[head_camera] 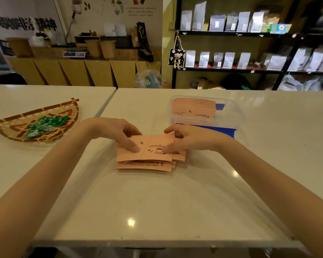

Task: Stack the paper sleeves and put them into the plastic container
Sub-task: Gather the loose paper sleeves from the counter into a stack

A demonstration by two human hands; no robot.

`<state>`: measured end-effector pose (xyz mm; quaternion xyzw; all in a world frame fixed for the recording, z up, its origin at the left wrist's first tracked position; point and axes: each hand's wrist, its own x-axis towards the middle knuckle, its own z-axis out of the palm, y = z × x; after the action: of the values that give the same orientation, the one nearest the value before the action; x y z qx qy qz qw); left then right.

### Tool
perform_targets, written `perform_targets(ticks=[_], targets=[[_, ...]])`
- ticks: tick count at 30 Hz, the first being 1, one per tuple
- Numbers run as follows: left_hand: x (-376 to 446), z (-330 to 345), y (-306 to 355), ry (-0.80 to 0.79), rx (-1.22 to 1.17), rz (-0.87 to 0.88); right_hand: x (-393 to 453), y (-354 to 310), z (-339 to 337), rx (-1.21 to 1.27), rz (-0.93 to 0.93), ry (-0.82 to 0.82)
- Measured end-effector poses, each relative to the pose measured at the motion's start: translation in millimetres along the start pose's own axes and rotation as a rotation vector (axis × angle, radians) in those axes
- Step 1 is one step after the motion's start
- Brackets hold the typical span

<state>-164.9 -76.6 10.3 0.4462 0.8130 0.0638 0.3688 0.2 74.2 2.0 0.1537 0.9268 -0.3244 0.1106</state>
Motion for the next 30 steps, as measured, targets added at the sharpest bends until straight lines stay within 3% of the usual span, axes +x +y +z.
perform_targets(ticks=[8, 13, 23, 30], targets=[[-7.0, 6.1, 6.5, 0.087, -0.006, 0.045, 0.7, -2.7, 0.9, 0.023, -0.010, -0.015], [-19.7, 14.2, 9.8, 0.181, -0.080, 0.134, -14.2, -2.2, 2.2, 0.100, -0.112, 0.075], [-19.4, 48.1, 49.3, 0.598, -0.217, 0.415, -44.7, 37.0, -1.6, 0.311, -0.191, 0.314], [-1.2, 63.7, 48.5, 0.587, -0.341, 0.403, -44.5, 54.5, -5.9, 0.357, -0.208, 0.324]])
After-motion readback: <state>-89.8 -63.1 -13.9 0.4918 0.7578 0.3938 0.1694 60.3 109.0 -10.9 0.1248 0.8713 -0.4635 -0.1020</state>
